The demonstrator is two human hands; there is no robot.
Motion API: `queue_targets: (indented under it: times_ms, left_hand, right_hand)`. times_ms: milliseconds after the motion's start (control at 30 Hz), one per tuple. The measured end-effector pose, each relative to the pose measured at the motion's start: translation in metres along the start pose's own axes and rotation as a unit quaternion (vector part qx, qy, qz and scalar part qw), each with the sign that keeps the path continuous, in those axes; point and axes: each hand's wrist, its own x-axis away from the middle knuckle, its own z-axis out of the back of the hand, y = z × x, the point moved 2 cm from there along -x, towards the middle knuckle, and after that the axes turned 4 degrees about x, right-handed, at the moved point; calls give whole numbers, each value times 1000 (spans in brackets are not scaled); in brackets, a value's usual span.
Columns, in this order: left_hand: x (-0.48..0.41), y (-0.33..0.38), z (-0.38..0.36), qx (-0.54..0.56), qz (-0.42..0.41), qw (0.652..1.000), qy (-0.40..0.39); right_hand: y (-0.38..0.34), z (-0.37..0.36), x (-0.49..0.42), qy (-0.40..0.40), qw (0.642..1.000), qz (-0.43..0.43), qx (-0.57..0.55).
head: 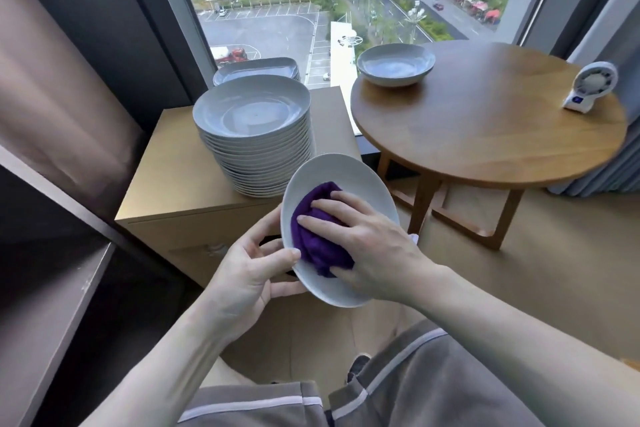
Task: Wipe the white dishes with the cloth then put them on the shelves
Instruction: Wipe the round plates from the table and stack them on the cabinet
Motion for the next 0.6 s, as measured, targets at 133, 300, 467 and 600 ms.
queue_targets:
  times_ms: [133, 300, 467, 600]
  left_hand:
    - [2, -1, -1, -15, -12, 1000, 4]
    - [3, 7, 6, -6, -20, 999, 36]
    - [6, 11, 8, -1, -15, 998, 58]
    - [6, 14, 10, -5, -10, 996, 84]
  right_hand:
    - [8, -4, -2, -49, 997, -56, -9]
    - [19, -5, -2, -97, 986, -138, -5]
    - [16, -10, 3, -105, 990, -92, 34]
    - [-4, -17, 7, -113, 993, -7, 33]
